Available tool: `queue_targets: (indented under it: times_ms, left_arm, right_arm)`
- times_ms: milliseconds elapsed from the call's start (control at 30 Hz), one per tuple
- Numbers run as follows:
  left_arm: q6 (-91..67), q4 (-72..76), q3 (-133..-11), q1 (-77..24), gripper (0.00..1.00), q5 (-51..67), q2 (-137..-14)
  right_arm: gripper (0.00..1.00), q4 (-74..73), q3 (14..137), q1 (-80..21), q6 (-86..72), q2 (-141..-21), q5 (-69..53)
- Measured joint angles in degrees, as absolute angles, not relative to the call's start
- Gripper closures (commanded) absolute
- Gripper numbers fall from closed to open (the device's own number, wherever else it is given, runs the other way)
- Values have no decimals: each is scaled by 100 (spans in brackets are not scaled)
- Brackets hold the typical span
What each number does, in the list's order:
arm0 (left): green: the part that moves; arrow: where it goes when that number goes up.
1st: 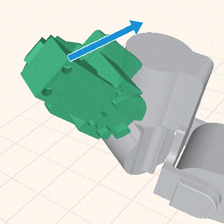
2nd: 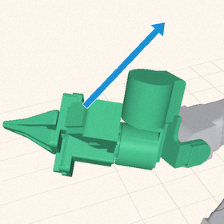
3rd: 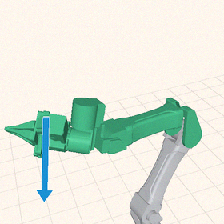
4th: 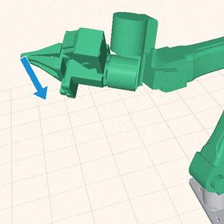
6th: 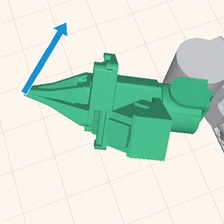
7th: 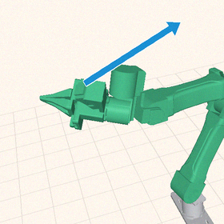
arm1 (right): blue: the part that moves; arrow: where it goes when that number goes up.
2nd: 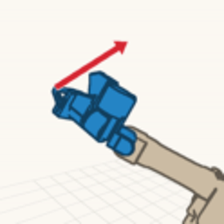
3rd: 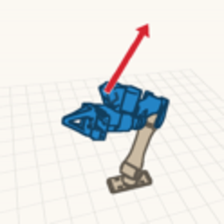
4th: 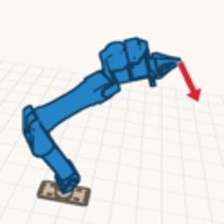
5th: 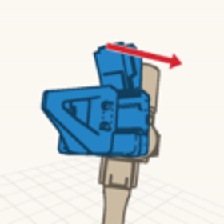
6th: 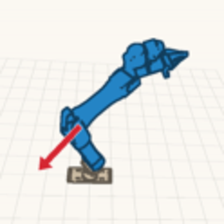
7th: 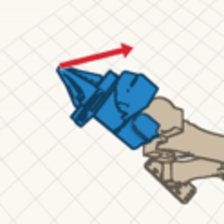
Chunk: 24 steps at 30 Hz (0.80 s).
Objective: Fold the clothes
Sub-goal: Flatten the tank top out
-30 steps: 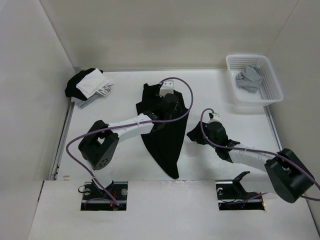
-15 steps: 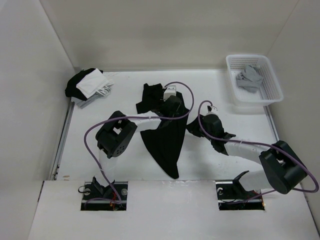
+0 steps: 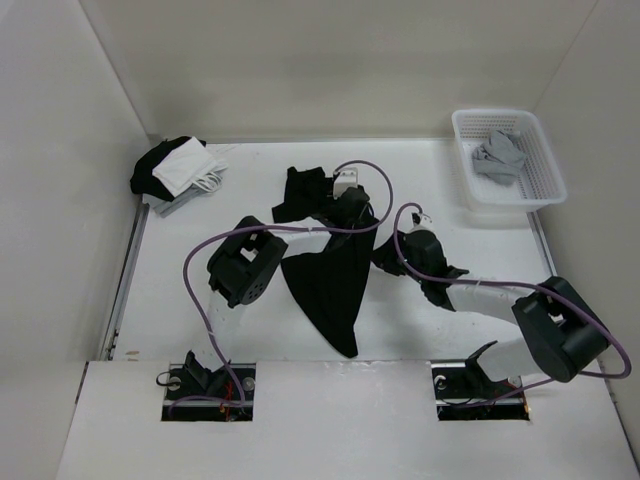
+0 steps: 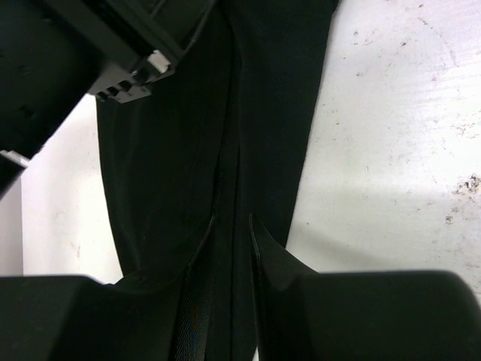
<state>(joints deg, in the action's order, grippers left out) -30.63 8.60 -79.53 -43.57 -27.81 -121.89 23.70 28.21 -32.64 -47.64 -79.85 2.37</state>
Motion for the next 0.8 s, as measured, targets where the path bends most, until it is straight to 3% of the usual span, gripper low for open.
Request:
queue_targets:
  times_ms: [500,600,667,800]
  left_arm:
    - [-3044,829,-8005,-4313,83,-2943,-12285]
    - [-3044,827,-8005,-4305,82,-2963,-12293]
    - [-3044,829,-8005,-4305,76,-2987,-12293]
    - [-3039,897,-8003,-4305,74,-3041,-12293]
  right_arm:
    - [71,2451,2729,-3251,-4764,-7924,145]
    - [71,2451,2727,-3251,-4764,-7924,143]
    - [70,2451,2727,-3251,-4764,-7924,141]
    - [61,2462,2727,-3229,-4764,-7946,110]
